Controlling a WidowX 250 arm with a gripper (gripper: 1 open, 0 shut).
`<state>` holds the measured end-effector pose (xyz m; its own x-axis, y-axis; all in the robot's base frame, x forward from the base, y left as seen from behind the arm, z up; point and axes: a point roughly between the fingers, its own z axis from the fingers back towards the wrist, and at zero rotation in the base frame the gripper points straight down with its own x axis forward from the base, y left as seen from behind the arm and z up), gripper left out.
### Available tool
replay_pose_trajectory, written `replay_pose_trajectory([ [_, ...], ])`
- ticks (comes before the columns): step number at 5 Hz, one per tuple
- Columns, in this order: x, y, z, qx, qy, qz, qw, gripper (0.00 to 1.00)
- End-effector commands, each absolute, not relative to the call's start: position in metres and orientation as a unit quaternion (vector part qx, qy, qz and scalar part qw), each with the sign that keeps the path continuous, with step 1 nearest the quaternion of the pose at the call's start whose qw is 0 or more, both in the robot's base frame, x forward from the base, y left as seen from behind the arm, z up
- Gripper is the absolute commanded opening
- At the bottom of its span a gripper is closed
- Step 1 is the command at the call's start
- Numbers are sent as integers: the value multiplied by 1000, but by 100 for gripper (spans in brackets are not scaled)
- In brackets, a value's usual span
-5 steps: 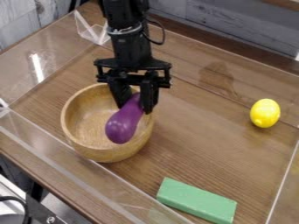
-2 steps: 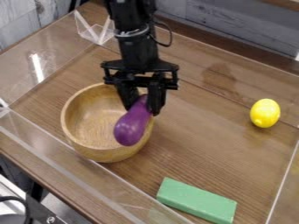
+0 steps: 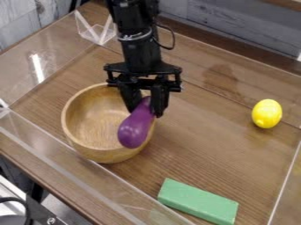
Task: Remove the purple eggplant from inside the brown bowl and put it on the table
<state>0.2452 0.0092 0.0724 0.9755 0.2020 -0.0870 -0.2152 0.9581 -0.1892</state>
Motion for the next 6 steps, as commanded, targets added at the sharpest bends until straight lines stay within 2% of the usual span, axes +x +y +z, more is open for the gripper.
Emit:
replay_pose_trajectory([
  [1,251,6,75,-100,18,107,989,0],
  [3,254,-9,76,-108,16,105,988,0],
  [4,257,-24,78,-116,16,97,988,0],
  [6,256,-63,71,-125,17,85,988,0],
])
